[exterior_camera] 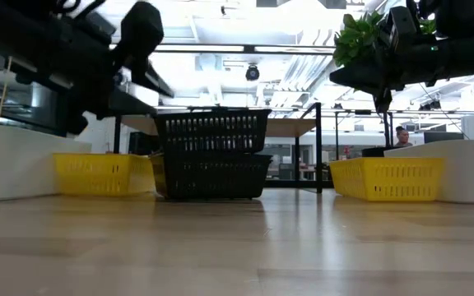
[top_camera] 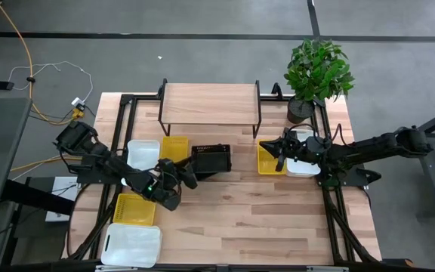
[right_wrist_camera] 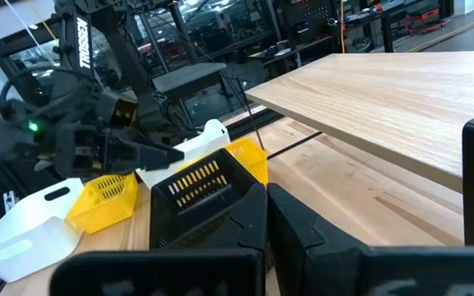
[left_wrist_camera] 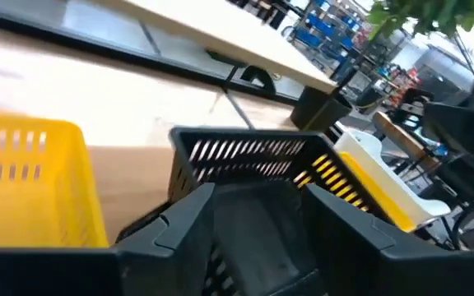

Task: Stack baskets on shelf by color
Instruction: Stack the bottom black bin on the top black bins

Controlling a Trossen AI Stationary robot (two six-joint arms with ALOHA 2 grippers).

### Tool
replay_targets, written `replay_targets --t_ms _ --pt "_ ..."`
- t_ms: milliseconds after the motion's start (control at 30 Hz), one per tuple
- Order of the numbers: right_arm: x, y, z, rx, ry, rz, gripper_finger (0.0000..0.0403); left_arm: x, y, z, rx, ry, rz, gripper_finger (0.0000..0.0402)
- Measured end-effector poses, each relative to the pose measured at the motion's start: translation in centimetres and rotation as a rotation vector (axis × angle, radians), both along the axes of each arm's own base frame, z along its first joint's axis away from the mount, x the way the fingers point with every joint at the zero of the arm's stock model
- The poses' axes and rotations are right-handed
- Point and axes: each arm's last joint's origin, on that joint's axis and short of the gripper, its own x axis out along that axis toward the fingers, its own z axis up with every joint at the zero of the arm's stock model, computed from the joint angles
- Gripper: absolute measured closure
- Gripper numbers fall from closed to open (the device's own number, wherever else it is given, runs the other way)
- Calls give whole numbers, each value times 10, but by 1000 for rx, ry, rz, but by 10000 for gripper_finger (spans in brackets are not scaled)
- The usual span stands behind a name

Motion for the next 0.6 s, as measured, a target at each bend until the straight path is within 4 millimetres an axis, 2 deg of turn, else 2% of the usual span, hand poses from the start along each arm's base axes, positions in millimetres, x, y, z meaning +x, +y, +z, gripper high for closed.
replay_targets --t_ms 200,367,500,600 --pt "0 0 0 20 -6 0 402 -6 2 26 64 56 -37 214" --pt "0 1 0 20 -3 34 402 -18 7 64 198 215 -168 218" --pt "3 4 -3 -3 15 140 402 -29 10 97 318 275 -319 244" --pt "7 6 -8 -16 35 217 402 -36 16 113 396 301 -368 292"
